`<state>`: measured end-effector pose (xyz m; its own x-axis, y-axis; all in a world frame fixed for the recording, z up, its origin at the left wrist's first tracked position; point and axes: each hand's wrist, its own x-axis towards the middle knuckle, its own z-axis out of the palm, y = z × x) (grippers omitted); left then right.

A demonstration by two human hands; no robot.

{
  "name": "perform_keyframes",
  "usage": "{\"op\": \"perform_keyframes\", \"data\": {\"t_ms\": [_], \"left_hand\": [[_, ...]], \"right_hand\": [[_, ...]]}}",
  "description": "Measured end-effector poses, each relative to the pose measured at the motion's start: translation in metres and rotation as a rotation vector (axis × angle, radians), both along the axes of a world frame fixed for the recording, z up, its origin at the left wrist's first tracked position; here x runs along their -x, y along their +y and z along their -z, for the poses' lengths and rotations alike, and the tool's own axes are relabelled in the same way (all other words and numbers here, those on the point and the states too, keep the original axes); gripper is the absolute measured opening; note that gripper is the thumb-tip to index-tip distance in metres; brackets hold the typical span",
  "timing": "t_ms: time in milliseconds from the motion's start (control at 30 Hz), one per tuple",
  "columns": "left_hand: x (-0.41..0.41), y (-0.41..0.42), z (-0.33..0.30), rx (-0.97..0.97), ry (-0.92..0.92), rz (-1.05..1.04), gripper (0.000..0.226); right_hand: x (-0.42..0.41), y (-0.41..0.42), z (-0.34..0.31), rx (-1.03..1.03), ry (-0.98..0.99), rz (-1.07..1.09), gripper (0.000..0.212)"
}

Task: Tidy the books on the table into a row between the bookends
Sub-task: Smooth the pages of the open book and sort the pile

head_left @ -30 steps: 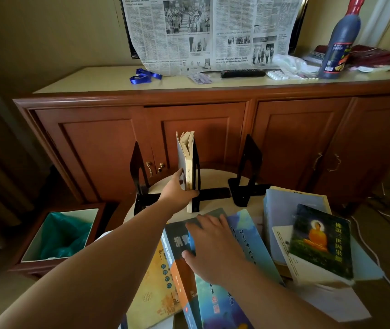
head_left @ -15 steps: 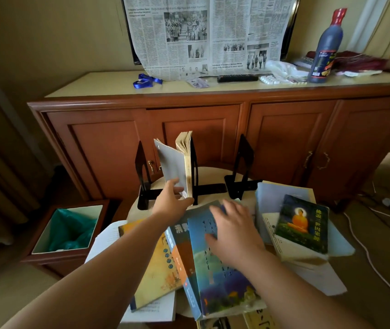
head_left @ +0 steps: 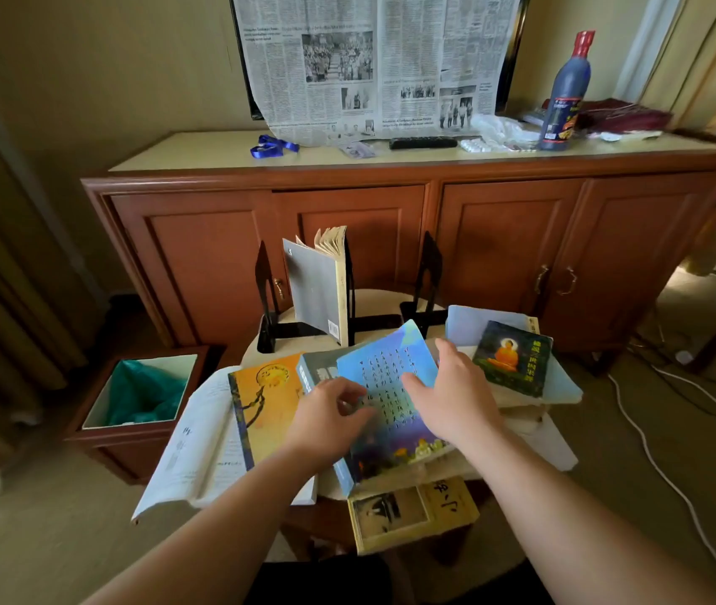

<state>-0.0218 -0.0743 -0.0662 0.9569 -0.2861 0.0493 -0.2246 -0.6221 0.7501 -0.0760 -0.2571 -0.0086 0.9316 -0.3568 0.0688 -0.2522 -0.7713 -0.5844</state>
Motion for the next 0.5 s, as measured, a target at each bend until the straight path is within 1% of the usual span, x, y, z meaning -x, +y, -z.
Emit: {"op": "perform_keyframes", "data": {"t_ms": [133, 200, 333, 367, 433, 500], "left_hand": [[0.028, 0.0, 0.005, -0.085, -0.108, 0.12, 0.05], [0.042, -0.003, 0.005, -0.126, -0.132, 0.172, 0.065], [0.061, -0.017, -0.003, -0.261, -0.176, 0.176, 0.091], [0.064, -0.022, -0.005, -0.297, -0.195, 0.165, 0.094], [0.069, -0.032, -0.007, -0.355, -0.23, 0.128, 0.091], [0.07, -0.038, -0.008, -0.401, -0.252, 0.113, 0.082]], "right_hand": [[0.023, -0.004, 0.007, -0.238, -0.117, 0.02, 0.049], [0.034, -0.006, 0.015, -0.341, -0.178, 0.03, 0.041], [0.054, -0.009, 0.027, -0.508, -0.204, 0.067, 0.031], [0.058, -0.008, 0.028, -0.574, -0.208, 0.075, 0.029], [0.065, -0.008, 0.032, -0.68, -0.202, 0.13, 0.03], [0.069, -0.011, 0.04, -0.669, -0.16, 0.199, 0.031]]}}
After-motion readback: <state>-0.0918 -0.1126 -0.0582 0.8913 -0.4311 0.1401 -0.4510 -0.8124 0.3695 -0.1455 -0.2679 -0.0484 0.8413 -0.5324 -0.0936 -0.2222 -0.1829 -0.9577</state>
